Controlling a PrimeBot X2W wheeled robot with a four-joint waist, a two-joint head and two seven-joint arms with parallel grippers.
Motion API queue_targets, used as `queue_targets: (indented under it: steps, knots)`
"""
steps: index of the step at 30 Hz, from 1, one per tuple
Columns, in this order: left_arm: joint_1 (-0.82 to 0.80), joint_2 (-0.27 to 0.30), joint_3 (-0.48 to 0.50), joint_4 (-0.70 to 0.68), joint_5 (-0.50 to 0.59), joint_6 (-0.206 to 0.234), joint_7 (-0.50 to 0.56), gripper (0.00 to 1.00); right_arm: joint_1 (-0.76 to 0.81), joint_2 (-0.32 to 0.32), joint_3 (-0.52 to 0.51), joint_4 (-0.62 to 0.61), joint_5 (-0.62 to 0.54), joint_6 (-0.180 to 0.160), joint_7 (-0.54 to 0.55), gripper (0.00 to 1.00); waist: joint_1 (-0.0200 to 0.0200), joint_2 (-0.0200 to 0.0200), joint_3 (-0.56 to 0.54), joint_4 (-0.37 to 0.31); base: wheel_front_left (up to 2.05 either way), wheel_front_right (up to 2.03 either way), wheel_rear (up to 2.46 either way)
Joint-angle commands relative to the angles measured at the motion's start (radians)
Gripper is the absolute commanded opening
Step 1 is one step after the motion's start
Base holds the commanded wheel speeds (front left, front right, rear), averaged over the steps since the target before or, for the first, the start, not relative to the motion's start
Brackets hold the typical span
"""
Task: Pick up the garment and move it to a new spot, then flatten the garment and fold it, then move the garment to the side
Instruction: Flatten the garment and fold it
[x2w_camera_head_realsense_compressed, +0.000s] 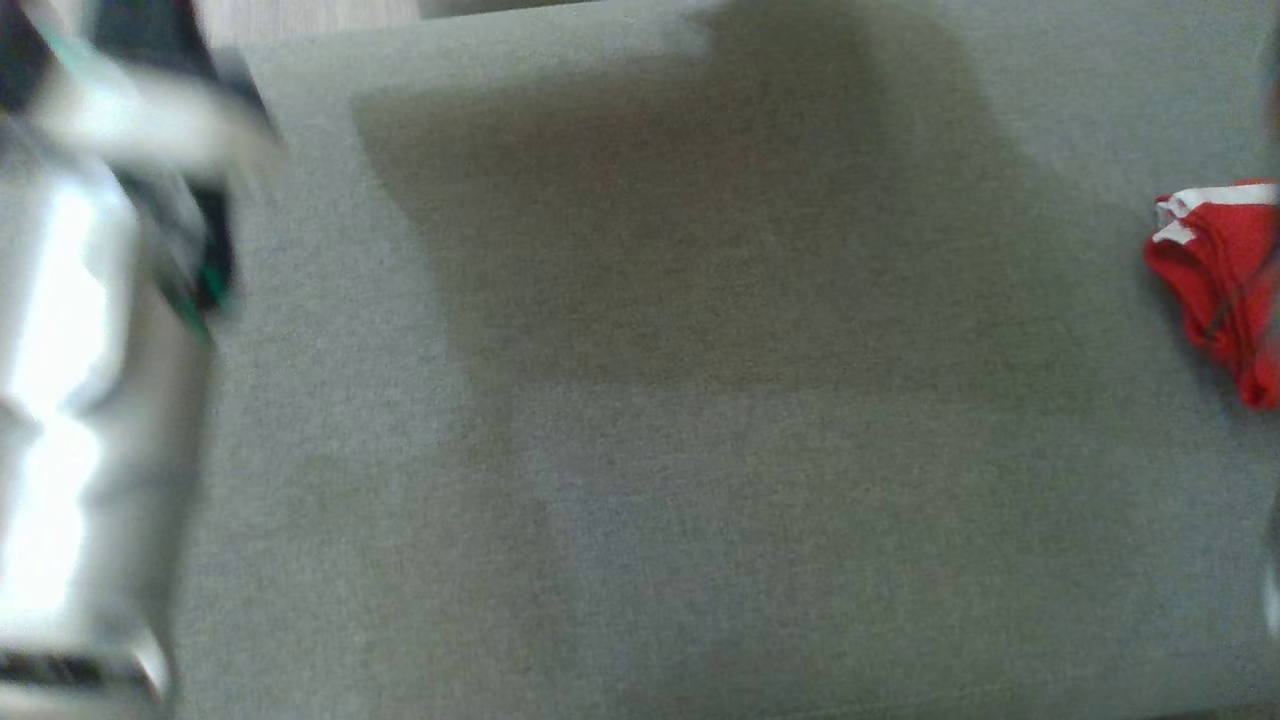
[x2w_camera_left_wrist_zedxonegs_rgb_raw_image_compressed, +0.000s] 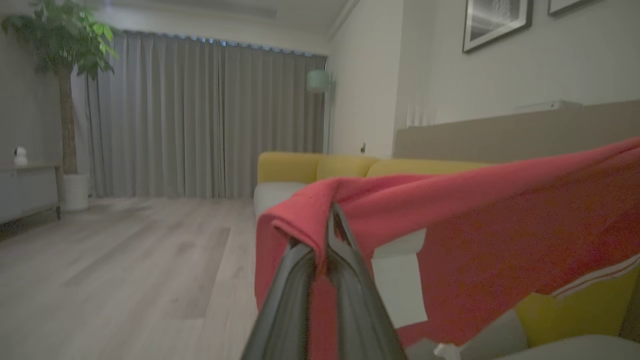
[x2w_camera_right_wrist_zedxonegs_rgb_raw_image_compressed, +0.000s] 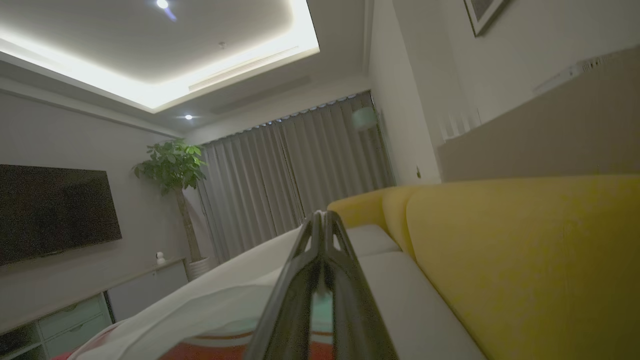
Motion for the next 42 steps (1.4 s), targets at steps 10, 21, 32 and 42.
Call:
queue_targets:
  steps: [10, 21, 32, 42]
  knots:
    - [0.443, -0.126, 0.026, 0.17, -0.098, -0.029, -0.017, 0.0, 0.582, -0.016, 0.059, -0.143, 0.251, -0.001, 0.0, 0.0, -0.0002, 0.0, -0.05, -0.017, 0.0, 0.0, 0.0]
    - [0.819, -0.216, 0.151, 0.1, -0.088, -0.045, -0.018, 0.0, 1.081, -0.022, 0.047, -0.327, 0.339, -0.001, 0.014, 0.0, -0.0002, 0.0, -0.2, -0.062, 0.0, 0.0, 0.0]
    - [0.972, -0.229, 0.175, -0.095, -0.051, -0.048, -0.018, 0.0, 1.245, -0.01, 0.009, -0.469, 0.334, -0.001, 0.053, 0.0, -0.0002, 0.0, -0.227, -0.047, 0.0, 0.0, 0.0]
    - [0.779, -0.23, 0.124, -0.108, -0.059, -0.046, -0.018, 0.0, 0.944, 0.096, -0.038, -0.363, 0.202, -0.001, 0.096, 0.0, -0.0002, 0.0, -0.134, 0.013, 0.0, 0.0, 0.0]
